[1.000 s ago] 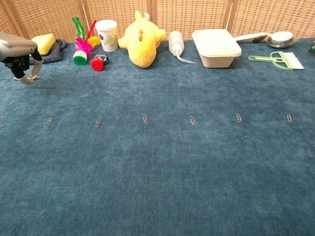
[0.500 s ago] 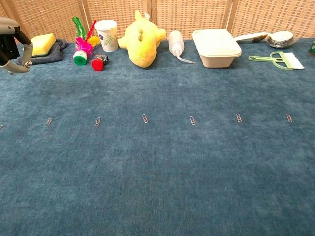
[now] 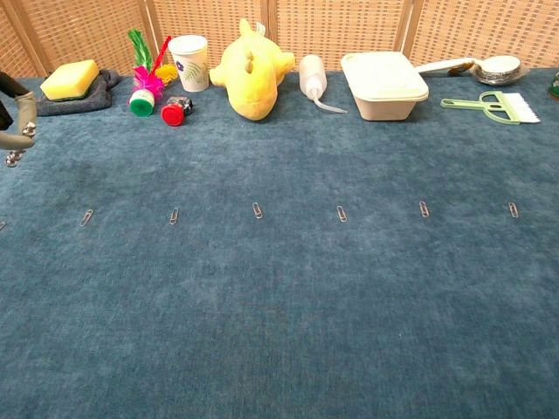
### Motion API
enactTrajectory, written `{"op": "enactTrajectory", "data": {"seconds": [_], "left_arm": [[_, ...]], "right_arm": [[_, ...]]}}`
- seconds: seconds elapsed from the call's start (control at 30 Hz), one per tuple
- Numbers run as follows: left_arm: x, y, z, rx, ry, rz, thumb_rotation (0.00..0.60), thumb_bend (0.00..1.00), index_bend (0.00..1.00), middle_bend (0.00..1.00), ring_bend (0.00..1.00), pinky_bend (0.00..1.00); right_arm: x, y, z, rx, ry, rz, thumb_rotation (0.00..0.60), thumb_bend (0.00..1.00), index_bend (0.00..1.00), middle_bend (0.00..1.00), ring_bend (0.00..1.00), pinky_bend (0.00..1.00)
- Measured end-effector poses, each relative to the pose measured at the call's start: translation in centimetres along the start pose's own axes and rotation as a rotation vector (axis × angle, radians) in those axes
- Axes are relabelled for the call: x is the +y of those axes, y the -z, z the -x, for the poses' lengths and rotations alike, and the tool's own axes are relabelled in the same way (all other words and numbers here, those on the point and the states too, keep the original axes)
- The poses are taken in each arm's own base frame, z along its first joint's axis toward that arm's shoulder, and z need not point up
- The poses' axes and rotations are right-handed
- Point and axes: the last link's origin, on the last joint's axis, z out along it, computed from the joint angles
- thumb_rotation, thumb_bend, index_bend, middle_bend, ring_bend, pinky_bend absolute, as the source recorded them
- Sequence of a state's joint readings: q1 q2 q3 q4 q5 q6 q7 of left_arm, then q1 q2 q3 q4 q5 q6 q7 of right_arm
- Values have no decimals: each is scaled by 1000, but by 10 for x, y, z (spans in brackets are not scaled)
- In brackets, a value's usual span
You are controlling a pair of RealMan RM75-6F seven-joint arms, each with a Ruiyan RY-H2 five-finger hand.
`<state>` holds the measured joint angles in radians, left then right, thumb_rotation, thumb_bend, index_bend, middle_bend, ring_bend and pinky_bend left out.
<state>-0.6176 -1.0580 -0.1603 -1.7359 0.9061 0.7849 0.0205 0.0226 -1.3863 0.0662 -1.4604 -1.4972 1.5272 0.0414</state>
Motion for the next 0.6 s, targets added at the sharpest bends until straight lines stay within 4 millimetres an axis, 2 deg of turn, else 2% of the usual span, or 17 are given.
{"op": "enactTrajectory", "data": {"seconds": [0.27, 0.6], "left_arm": [[-27, 25, 19, -79, 93, -35, 600, 606, 617, 914, 821, 862], [-49, 26, 31, -87, 55, -81, 600, 606, 617, 914, 817, 862]], "right_arm": [[0, 1, 2, -5, -11, -4, 600, 392, 120, 134, 80, 141], [1, 2, 1, -2, -11, -6, 600, 392, 120, 134, 80, 141]]}}
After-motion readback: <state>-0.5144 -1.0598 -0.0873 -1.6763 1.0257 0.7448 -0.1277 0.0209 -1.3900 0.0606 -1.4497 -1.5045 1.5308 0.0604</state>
